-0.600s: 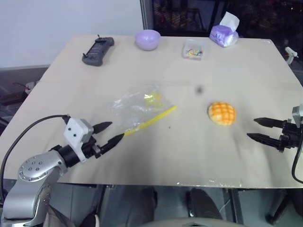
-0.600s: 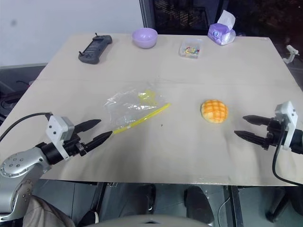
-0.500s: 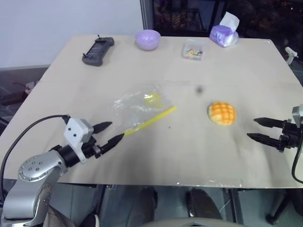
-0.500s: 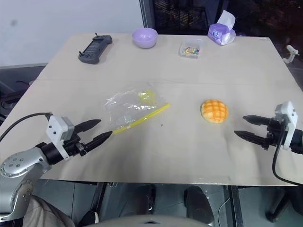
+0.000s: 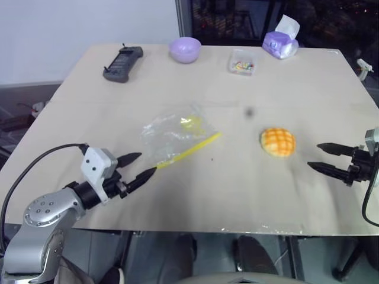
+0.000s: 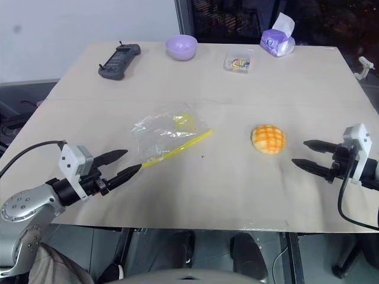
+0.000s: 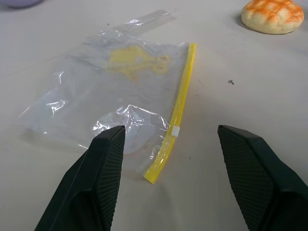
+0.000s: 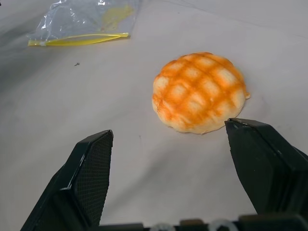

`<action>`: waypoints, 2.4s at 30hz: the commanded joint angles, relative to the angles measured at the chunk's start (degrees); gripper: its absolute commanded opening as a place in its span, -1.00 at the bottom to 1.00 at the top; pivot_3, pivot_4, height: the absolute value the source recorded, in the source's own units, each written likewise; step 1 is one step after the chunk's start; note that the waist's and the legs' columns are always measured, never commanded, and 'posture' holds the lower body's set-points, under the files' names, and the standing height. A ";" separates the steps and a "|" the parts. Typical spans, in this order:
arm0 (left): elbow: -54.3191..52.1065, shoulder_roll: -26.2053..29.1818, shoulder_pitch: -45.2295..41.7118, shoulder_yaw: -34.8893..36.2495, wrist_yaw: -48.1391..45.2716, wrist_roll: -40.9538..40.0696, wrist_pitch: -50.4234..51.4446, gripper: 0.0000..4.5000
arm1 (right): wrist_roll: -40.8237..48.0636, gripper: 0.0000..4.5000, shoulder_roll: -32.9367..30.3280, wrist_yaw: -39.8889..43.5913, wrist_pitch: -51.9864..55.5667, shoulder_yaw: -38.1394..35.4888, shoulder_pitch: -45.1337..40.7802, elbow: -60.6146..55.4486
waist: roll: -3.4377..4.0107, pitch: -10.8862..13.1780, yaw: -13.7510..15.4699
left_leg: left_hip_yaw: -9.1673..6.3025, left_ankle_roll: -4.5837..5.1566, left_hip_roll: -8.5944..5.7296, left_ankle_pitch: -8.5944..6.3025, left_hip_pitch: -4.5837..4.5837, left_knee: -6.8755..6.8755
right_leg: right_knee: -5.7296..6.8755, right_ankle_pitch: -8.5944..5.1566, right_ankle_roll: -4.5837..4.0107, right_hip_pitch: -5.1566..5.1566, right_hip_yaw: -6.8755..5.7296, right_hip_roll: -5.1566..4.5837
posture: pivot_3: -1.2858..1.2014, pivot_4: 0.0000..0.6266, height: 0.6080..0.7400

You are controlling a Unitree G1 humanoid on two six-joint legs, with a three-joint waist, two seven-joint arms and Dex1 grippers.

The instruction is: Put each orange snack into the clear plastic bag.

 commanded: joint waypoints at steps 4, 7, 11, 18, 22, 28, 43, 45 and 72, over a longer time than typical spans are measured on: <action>-2.22 0.41 -0.36 -0.32 0.68 -0.45 -0.29 0.43 | 0.53 0.79 0.03 -0.12 -0.61 -1.05 -0.76 -1.12 | 0.00 0.00 0.00 | 0.00 0.00 0.00 0.00 0.00 0.00 | 0.00 0.00 0.00 0.00 0.00 0.00 | 0.03 -0.52 1.00; -2.20 0.43 -0.74 -0.62 0.93 -0.45 -0.15 0.43 | 0.49 0.79 0.11 -0.18 -0.52 -0.88 -0.81 -1.28 | 0.00 0.00 0.00 | 0.00 0.00 0.00 0.00 0.00 0.00 | 0.00 0.00 0.00 0.00 0.00 0.00 | 0.03 -0.52 1.00; -1.78 0.32 -2.00 -1.98 2.21 0.26 0.40 0.43 | 0.74 0.79 0.20 -0.33 0.12 -0.24 -1.21 -2.49 | 0.00 0.00 0.00 | 0.00 0.00 0.00 0.00 0.00 0.00 | 0.00 0.00 0.00 0.00 0.00 0.00 | 0.03 -0.52 1.00; 2.47 0.31 -4.95 -4.21 6.37 6.55 -1.11 0.43 | 5.97 0.79 1.80 -2.53 6.40 2.00 -3.37 -14.37 | 0.00 0.00 -0.21 | -0.02 0.00 0.01 0.00 0.00 0.00 | 0.02 0.00 0.00 -0.01 0.01 0.03 | 0.03 -0.52 1.00; 7.61 -0.20 -7.38 -6.04 9.06 11.53 -3.55 0.43 | 9.46 0.79 2.42 -3.84 9.58 2.97 -4.94 -19.79 | 0.00 0.00 0.06 | -0.04 0.00 -0.01 0.00 -0.02 0.00 | 0.00 0.00 0.00 0.00 -0.03 0.01 | 0.03 -0.52 1.00; 14.74 -2.34 -11.73 -9.49 10.82 15.14 -6.67 0.43 | 10.87 0.79 2.98 -5.29 11.00 3.36 -5.79 -21.70 | -0.05 0.02 0.54 | -0.08 0.00 -0.03 0.00 -0.05 0.00 | -0.02 0.00 0.00 -0.01 -0.06 0.00 | 0.03 -0.52 1.00; 19.77 -14.96 -18.50 -7.86 18.46 3.33 13.51 0.43 | 10.38 0.79 3.07 -6.61 9.30 2.43 -3.59 -21.52 | -0.01 -0.03 1.26 | -0.11 0.00 -0.04 0.00 -0.02 0.06 | 0.07 0.01 0.01 0.01 -0.09 0.00 | 0.03 -0.52 1.00; 21.01 -17.11 -20.92 -6.95 20.41 1.49 16.51 0.43 | 10.51 0.79 3.00 -6.71 9.37 2.35 -3.82 -21.46 | -0.01 -0.03 1.31 | -0.17 0.00 -0.05 0.00 0.00 0.15 | 0.09 0.01 0.02 0.11 -0.16 0.00 | 0.03 -0.52 1.00; 23.43 -22.90 -32.64 -0.42 25.53 -9.89 29.08 -0.96 | 9.79 0.80 3.84 -7.86 7.82 2.75 -3.70 -20.46 | -0.07 0.00 1.20 | -0.31 0.00 -0.10 0.00 -0.06 0.32 | 0.05 0.02 0.03 0.24 -0.31 -0.02 | 0.03 -0.52 1.00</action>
